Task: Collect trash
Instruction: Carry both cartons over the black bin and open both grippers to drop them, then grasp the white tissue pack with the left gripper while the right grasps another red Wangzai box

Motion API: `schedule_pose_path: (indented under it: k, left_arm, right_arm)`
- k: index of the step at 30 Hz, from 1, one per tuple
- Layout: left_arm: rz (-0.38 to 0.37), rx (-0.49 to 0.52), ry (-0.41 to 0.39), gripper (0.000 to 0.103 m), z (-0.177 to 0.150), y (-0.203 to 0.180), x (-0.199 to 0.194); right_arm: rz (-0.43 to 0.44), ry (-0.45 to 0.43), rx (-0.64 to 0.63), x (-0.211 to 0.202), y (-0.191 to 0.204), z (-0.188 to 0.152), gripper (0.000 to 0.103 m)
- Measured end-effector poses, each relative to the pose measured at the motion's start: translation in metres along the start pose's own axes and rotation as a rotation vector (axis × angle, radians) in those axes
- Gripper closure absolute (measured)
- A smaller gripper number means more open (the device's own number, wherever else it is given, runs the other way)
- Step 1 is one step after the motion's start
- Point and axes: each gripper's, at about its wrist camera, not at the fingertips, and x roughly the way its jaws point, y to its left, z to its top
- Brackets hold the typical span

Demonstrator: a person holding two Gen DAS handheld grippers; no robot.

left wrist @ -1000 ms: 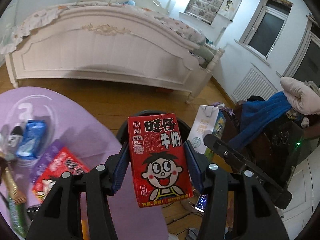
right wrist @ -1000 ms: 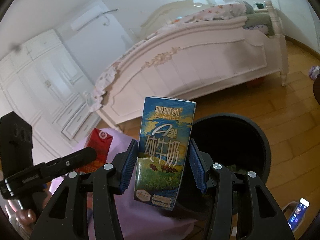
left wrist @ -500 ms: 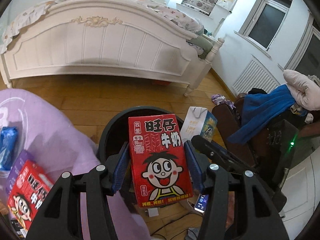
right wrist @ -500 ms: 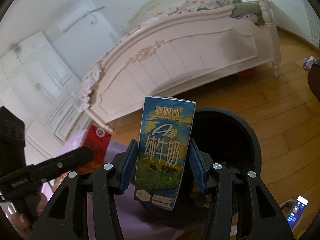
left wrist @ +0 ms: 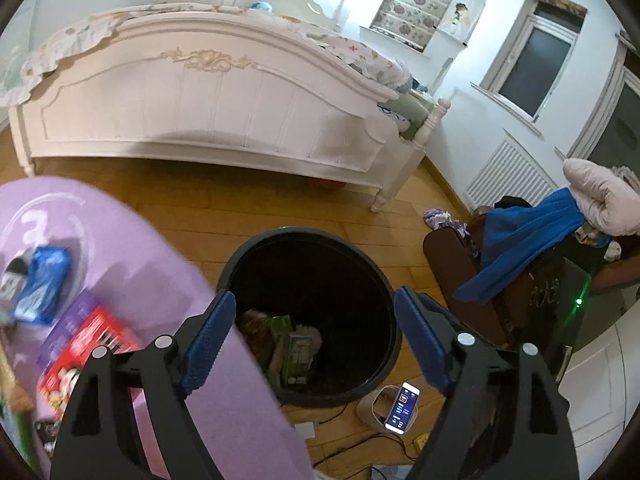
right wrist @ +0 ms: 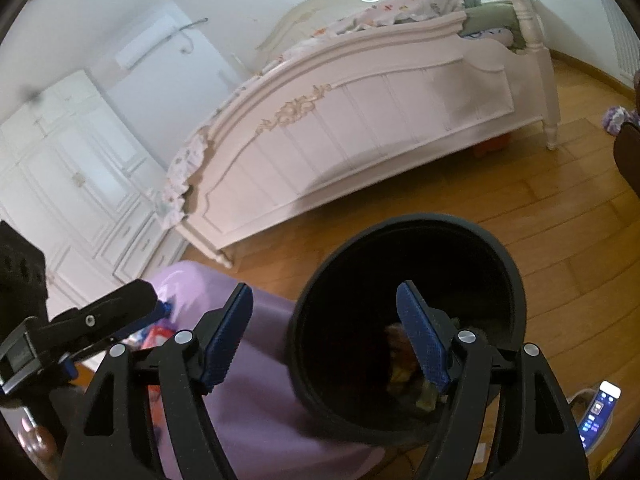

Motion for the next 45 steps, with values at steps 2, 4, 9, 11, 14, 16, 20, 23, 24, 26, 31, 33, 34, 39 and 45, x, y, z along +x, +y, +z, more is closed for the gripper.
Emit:
schedule_pose_path:
  k: [2,4,9,11,14,16,20,23,24,26,31,33,34,39,45]
  left_arm:
    - [0.009,-0.013,-0.005,0.021,-0.006,0.007,-0.013]
    - [0.021,-0.025,-0.015,0.021,-0.011,0.015,-0.029]
    - [0.056,-0.059,-0.052,0.012,-0.027,0.035,-0.067]
    - [0.081,-0.063,-0.068,0.011,-0.033,0.042,-0.083]
    - [0.113,-0.075,-0.084,0.007,-0.041,0.052,-0.104]
    - [0.141,-0.074,-0.109,0.006,-0.050,0.059,-0.121]
    - [0.219,-0.062,-0.155,0.006,-0.066,0.074,-0.151]
    - [0.285,-0.072,-0.169,0.006,-0.082,0.092,-0.171]
    - [0.301,-0.079,-0.169,0.006,-0.086,0.097,-0.175]
    - [0.323,-0.094,-0.164,0.006,-0.099,0.112,-0.185]
    - [0.378,-0.088,-0.117,0.006,-0.119,0.133,-0.189]
    - [0.396,-0.065,-0.091,0.006,-0.124,0.135,-0.185]
    - [0.414,-0.049,-0.080,0.006,-0.126,0.136,-0.183]
    - [0.419,-0.051,-0.025,0.006,-0.141,0.150,-0.176]
    - [0.407,-0.067,-0.005,0.006,-0.149,0.161,-0.173]
  right_arm:
    - [0.018,0.003,-0.005,-0.004,0.011,-0.006,0.029]
    - [0.029,0.010,-0.017,-0.007,0.021,-0.012,0.029]
    - [0.054,0.023,-0.055,-0.014,0.051,-0.022,0.029]
    - [0.063,0.027,-0.069,-0.015,0.063,-0.025,0.029]
    - [0.077,0.033,-0.091,-0.018,0.079,-0.029,0.029]
    - [0.089,0.041,-0.111,-0.018,0.092,-0.033,0.029]
    - [0.108,0.058,-0.155,-0.020,0.113,-0.041,0.029]
    - [0.126,0.075,-0.193,-0.018,0.131,-0.047,0.029]
    - [0.134,0.083,-0.209,-0.017,0.138,-0.050,0.029]
    - [0.146,0.097,-0.232,-0.016,0.148,-0.054,0.029]
    - [0.162,0.141,-0.284,-0.009,0.174,-0.071,0.029]
    - [0.159,0.155,-0.297,-0.006,0.181,-0.077,0.029]
    - [0.156,0.162,-0.301,-0.004,0.183,-0.078,0.029]
    - [0.120,0.201,-0.366,0.011,0.198,-0.085,0.025]
    - [0.076,0.149,-0.564,0.024,0.222,-0.085,0.006]
